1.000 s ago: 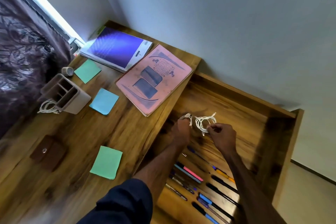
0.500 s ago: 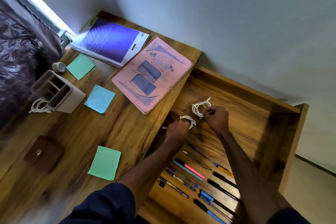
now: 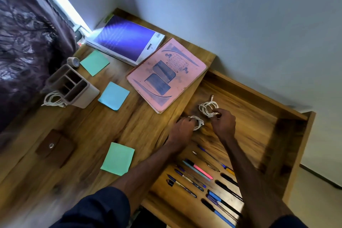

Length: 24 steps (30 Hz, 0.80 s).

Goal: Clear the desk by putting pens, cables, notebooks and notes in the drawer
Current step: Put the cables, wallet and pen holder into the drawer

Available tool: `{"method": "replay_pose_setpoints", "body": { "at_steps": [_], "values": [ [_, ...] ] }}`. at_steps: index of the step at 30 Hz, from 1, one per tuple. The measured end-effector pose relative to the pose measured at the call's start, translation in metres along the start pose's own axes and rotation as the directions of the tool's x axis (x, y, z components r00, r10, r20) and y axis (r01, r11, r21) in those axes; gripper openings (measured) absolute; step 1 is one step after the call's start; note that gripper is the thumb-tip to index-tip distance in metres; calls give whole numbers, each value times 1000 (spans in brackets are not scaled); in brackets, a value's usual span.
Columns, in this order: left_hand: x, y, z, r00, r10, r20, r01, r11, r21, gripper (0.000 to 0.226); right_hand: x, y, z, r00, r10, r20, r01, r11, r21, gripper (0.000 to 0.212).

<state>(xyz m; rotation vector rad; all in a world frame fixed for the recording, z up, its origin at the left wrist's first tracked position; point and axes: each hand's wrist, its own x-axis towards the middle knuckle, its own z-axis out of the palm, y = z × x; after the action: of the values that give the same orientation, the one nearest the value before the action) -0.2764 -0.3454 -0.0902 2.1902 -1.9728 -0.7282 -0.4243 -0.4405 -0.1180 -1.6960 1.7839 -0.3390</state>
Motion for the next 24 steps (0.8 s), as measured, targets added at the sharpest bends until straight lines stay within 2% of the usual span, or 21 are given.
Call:
{"method": "replay_pose_setpoints", "body": {
  "at_steps": [3, 7, 11, 14, 20, 24],
  "values": [
    [-14, -9, -19, 995, 31, -99, -36, 998, -55, 43, -27, -38, -6, 986, -131, -102, 138, 989, 59, 25],
    [-42, -28, -57, 967, -13, -254, -35, 982, -184, 29, -54, -100, 0, 942, -307, -139, 320, 943, 89, 20],
    [-73, -79, -88, 918, -154, -365, 74, 972, -223, 27, -75, -161, 27, 888, -452, -85, 458, 884, 88, 21],
    [-100, -128, -108, 879, -298, -373, 218, 946, -241, 30, -91, -201, 51, 853, -521, -19, 519, 844, 135, 20],
    [-141, -223, -136, 725, -497, -477, 386, 867, -316, 39, -109, -276, 112, 775, -622, 109, 597, 778, 195, 19],
    [-165, -275, -148, 548, -650, -527, 527, 757, -386, 26, -117, -321, 150, 710, -689, 143, 654, 721, 226, 17]
  ]
}}
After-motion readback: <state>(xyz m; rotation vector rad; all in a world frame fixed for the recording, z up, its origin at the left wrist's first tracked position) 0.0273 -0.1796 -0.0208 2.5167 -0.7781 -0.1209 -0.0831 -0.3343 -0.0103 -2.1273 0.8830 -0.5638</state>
